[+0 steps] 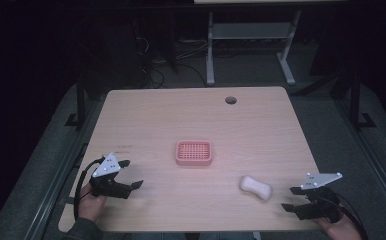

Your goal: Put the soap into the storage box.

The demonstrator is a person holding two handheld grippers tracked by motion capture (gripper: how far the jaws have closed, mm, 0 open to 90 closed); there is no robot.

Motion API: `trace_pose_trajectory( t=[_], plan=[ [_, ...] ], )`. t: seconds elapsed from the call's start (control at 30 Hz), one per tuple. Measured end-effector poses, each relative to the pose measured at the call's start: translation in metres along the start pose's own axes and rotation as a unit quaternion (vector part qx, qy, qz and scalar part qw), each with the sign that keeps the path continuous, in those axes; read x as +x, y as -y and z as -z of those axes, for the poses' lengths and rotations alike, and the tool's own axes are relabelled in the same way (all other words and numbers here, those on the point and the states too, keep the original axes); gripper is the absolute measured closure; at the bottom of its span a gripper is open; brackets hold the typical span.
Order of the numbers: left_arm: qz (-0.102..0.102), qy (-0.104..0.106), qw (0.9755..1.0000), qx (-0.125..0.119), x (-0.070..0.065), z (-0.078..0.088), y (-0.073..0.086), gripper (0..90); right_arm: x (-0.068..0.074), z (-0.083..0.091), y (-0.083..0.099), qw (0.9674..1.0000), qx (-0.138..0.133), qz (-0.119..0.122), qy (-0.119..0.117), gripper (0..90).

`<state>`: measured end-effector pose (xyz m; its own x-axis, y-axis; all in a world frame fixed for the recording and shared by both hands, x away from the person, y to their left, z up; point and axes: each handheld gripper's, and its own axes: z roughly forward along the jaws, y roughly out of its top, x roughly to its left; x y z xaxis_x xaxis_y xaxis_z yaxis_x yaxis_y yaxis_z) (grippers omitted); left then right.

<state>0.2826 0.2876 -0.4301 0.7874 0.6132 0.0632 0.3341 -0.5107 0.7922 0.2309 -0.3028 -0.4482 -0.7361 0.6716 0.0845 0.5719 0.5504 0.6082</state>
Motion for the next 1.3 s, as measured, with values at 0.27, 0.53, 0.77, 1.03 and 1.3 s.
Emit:
trace_pose_trajectory(
  t=[0.27,0.53,0.77,1.03,1.3],
  plan=[
    [0.001,-0.001,1.0,-0.001,-0.001,0.0,0.001,14.1,0.004,0.0,-0.015,0.9998,0.011,0.019,0.004,32.2],
    [0.002,-0.002,1.0,0.001,0.0,0.0,0.001,14.1,0.004,0.0,-0.027,0.9993,0.017,0.033,0.001,32.2],
    [-0.002,0.0,1.0,0.001,0.0,0.0,0.001,14.1,0.006,-0.001,-0.039,0.9985,0.03,0.047,0.001,32.2],
    [-0.001,0.0,1.0,0.001,0.0,0.0,0.001,14.1,0.008,-0.006,-0.054,0.9972,0.039,0.064,-0.003,32.2],
    [-0.002,0.0,1.0,0.001,0.0,0.0,0.001,14.0,0.01,-0.01,-0.065,0.9962,0.049,0.071,-0.005,30.8]
  ],
)
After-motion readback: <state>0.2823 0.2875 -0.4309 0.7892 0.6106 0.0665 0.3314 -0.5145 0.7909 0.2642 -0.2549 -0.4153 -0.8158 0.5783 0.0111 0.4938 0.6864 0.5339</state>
